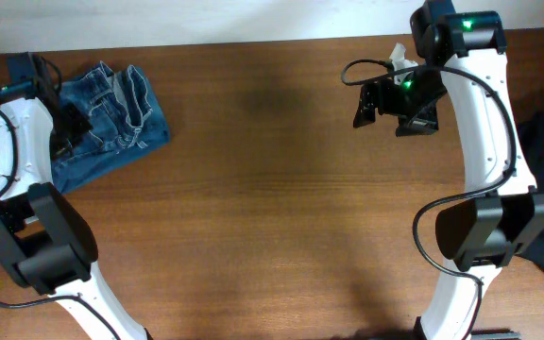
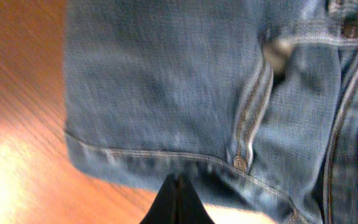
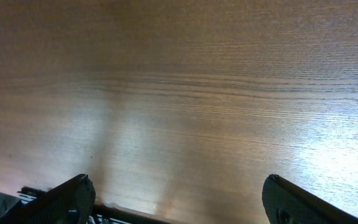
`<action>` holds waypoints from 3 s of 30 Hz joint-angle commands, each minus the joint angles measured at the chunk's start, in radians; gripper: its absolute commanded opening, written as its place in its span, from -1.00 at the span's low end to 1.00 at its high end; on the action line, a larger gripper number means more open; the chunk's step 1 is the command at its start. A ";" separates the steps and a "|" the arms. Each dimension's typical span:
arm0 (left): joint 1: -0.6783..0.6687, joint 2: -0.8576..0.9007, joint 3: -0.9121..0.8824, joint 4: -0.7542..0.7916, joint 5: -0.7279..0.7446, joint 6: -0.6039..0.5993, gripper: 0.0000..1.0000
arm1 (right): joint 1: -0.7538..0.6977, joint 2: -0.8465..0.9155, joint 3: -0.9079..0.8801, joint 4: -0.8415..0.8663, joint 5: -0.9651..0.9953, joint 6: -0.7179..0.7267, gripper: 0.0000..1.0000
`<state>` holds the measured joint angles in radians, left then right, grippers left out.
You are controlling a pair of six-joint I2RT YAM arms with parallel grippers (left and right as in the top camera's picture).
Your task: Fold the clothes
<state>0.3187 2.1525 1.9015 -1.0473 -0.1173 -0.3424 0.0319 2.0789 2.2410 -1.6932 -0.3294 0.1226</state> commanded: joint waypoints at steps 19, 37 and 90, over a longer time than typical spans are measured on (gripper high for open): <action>0.132 0.338 -0.006 0.278 -0.056 -0.024 -0.98 | 0.002 -0.012 0.007 -0.006 0.002 -0.014 0.83; 0.208 0.370 -0.004 0.485 -0.138 0.029 -0.94 | 0.002 -0.012 0.007 -0.006 -0.001 0.010 0.83; 0.101 0.344 -0.019 0.399 0.460 -0.241 -1.00 | 0.003 -0.012 0.007 -0.006 -0.025 -0.014 0.83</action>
<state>0.4549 2.4107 1.9095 -0.6170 0.2111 -0.5549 0.0319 2.0789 2.2410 -1.6928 -0.3412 0.1192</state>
